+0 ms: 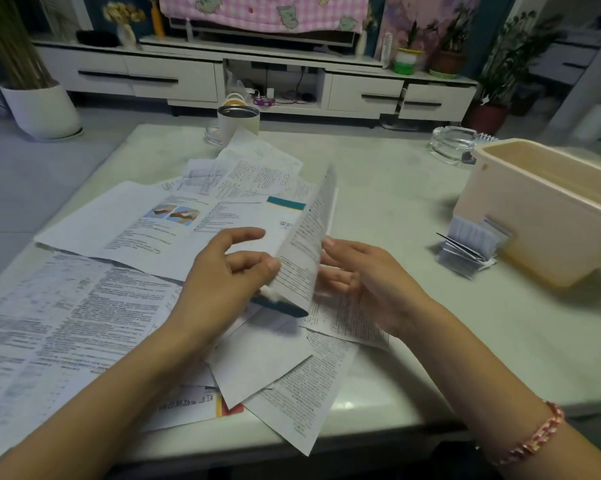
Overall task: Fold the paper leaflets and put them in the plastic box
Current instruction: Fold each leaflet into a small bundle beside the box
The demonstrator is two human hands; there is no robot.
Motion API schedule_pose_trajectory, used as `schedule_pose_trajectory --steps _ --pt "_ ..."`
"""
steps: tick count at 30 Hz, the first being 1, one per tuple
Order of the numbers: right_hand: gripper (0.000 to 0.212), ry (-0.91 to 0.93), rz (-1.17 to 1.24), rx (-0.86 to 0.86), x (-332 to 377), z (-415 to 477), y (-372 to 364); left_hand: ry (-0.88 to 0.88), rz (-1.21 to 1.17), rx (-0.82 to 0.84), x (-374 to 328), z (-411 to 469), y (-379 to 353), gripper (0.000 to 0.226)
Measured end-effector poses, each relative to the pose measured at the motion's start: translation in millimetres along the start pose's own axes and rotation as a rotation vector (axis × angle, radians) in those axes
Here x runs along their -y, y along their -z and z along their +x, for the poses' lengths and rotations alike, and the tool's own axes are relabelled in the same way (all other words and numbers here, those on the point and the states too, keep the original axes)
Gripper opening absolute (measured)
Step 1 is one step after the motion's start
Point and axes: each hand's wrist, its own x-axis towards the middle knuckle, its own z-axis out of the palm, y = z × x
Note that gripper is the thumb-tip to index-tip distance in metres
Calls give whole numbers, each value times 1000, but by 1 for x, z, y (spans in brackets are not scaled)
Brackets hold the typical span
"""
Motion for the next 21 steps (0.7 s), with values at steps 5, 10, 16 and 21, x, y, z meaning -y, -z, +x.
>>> schedule_pose_trajectory --steps 5,10,16,21 --pt "50 -50 112 -12 -2 4 2 -74 20 22 -1 -2 -1 17" --pt "17 41 0 -140 3 4 7 -302 391 -146 6 2 6 17" --pt "29 73 -27 -191 9 2 12 -223 767 124 14 2 6 74" --pt "29 28 346 -48 33 -9 23 -301 1024 186 18 5 8 101"
